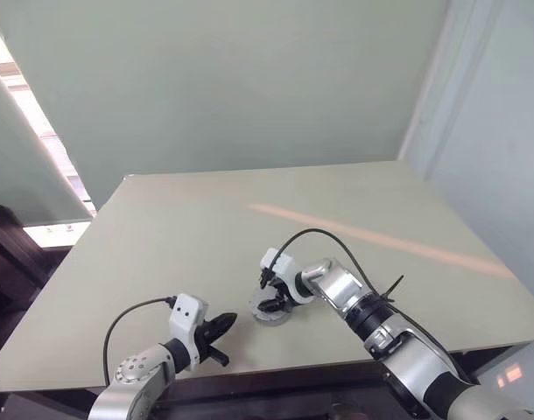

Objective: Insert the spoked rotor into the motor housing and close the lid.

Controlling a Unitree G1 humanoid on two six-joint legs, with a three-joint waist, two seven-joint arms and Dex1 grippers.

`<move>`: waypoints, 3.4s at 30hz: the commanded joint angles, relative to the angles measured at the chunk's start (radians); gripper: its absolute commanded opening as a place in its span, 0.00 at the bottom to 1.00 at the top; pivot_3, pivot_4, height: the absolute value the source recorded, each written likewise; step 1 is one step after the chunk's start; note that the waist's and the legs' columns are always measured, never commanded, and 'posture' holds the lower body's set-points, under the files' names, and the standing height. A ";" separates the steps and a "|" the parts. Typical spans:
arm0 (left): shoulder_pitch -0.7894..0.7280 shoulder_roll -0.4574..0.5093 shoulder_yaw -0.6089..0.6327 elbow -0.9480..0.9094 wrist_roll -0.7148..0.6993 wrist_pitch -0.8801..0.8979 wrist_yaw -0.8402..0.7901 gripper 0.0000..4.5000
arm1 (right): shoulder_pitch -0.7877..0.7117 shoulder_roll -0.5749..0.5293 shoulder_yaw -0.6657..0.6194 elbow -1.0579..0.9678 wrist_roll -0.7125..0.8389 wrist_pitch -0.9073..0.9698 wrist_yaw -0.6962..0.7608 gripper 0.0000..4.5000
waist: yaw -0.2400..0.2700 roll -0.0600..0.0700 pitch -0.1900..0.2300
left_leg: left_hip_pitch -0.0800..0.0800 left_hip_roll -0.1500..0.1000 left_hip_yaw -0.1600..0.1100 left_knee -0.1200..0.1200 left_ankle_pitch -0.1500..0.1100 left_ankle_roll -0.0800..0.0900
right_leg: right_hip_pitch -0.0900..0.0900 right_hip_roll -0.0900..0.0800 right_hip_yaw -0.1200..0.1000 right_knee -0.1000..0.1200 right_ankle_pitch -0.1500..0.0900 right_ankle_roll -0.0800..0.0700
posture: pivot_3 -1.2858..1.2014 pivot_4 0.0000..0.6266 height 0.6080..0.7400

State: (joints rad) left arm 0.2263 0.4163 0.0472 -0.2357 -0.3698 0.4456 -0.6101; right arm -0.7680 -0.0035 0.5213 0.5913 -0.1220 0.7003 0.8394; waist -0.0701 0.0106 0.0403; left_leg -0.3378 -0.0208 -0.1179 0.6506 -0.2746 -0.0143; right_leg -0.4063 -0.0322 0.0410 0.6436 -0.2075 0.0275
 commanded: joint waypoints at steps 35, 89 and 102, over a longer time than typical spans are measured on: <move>-0.057 0.002 0.016 0.016 -0.011 0.001 0.003 0.00 | -0.011 -0.049 0.054 0.112 -0.028 -0.003 0.065 0.71 | -0.001 0.002 -0.001 | -0.002 -0.002 -0.001 -0.003 0.000 0.000 | -0.001 -0.001 0.000 -0.002 -0.001 0.001 | 0.52 0.00 1.00; -0.122 -0.047 0.095 0.099 -0.055 0.056 0.057 0.00 | 0.009 -0.111 0.144 0.041 -0.049 -0.001 0.339 0.71 | 0.021 0.003 -0.001 | 0.011 -0.006 -0.005 -0.007 -0.019 0.002 | 0.012 -0.007 -0.001 -0.005 -0.020 0.010 | 0.52 0.00 1.00; -0.111 -0.048 0.078 0.095 -0.048 0.055 0.046 0.00 | 0.107 -0.110 0.113 -0.079 -0.060 -0.012 0.219 0.71 | 0.020 0.002 -0.003 | 0.013 -0.005 -0.004 -0.007 -0.023 0.002 | 0.013 -0.007 0.000 -0.004 -0.024 0.009 | 0.52 0.00 1.00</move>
State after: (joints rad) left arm 0.1200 0.3653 0.1250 -0.1160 -0.4117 0.5083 -0.5573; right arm -0.7149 -0.1140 0.5893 0.4653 -0.1691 0.6404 1.0656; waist -0.0502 0.0125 0.0377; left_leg -0.3247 -0.0255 -0.1217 0.6432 -0.2979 -0.0126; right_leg -0.3933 -0.0386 0.0404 0.6399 -0.2321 0.0358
